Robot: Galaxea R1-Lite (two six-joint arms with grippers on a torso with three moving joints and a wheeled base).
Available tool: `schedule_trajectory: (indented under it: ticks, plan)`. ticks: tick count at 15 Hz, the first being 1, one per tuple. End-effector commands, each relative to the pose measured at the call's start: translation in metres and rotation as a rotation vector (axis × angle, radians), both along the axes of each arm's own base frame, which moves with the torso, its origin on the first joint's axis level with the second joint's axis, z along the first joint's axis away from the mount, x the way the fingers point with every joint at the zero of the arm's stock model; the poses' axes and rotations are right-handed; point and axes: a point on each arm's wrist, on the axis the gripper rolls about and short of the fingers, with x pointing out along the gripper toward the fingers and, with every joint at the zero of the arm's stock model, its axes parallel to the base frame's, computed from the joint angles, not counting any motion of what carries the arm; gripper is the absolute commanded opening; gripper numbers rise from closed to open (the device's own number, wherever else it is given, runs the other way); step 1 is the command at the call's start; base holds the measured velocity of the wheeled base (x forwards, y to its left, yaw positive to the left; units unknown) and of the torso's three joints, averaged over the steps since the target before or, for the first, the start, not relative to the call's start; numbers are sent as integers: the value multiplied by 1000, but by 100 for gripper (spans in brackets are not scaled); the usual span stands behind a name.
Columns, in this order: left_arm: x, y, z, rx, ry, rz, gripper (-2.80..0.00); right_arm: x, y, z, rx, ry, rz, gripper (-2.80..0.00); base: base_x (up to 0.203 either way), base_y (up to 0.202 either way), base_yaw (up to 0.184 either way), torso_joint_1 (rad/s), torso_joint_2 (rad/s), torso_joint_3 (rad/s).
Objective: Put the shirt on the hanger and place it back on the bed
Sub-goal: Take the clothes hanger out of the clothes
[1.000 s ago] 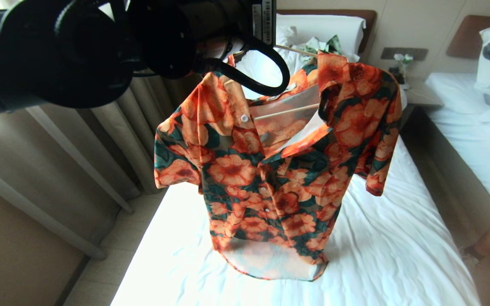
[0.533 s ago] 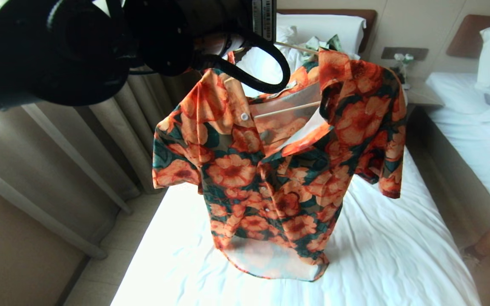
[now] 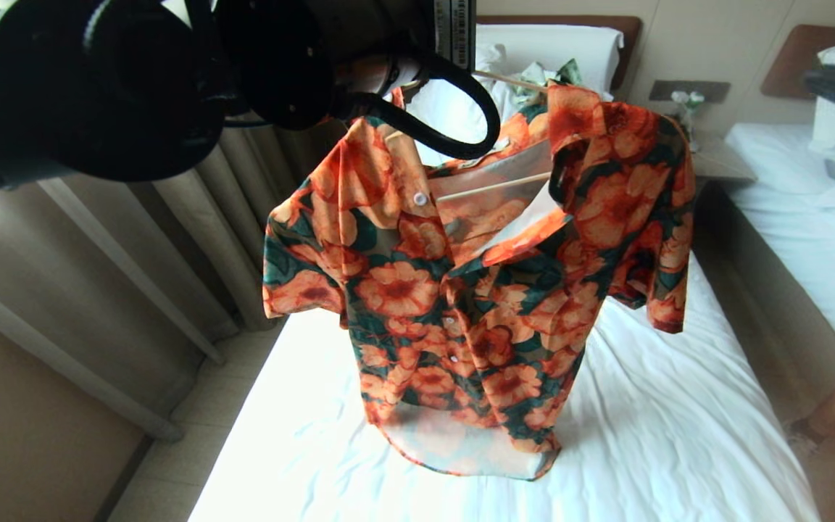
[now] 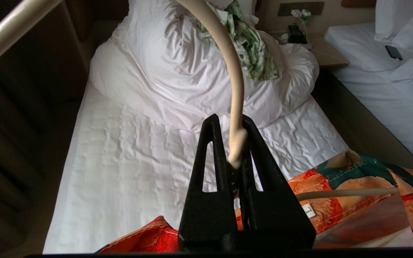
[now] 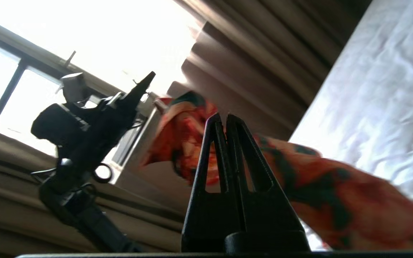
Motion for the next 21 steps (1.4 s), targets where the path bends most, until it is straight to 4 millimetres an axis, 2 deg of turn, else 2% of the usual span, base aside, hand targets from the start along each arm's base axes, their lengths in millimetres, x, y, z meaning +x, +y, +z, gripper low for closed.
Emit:
schedule_trajectory:
  ticks: [1,3,6,9,11,12,14,18,19,21]
  plan:
    - [0,0,0,1,-1,3,-280,-32,28,20,-12,18,58,-280,0,0,0,0,0,0]
    - [-1,1,1,0,-3,3,-280,-42,45,17,-49,45,46,-280,0,0,0,0,0,0]
    - [-1,2,2,-3,-4,5,-280,-67,70,5,-185,166,-143,-280,0,0,0,0,0,0]
    - [0,1,1,-4,-3,6,-280,-115,77,36,-361,203,-250,-280,0,0,0,0,0,0]
    - [-1,2,2,-5,-5,6,-280,-137,79,42,-583,149,-281,-280,0,0,0,0,0,0]
    - [0,3,2,-6,-5,11,-280,-138,86,42,-618,140,-267,-280,0,0,0,0,0,0]
    - [1,1,1,-6,-3,11,-280,-125,102,38,-652,157,-236,-280,0,0,0,0,0,0]
    - [0,5,3,-11,-7,15,-280,-87,135,46,-498,279,-175,-280,0,0,0,0,0,0]
    - [0,5,4,-11,-7,16,-280,-84,144,48,-488,272,-148,0,0,0,0,0,0,0]
    - [-1,6,4,-12,-8,16,-280,-78,157,53,-441,271,-121,0,0,0,0,0,0,0]
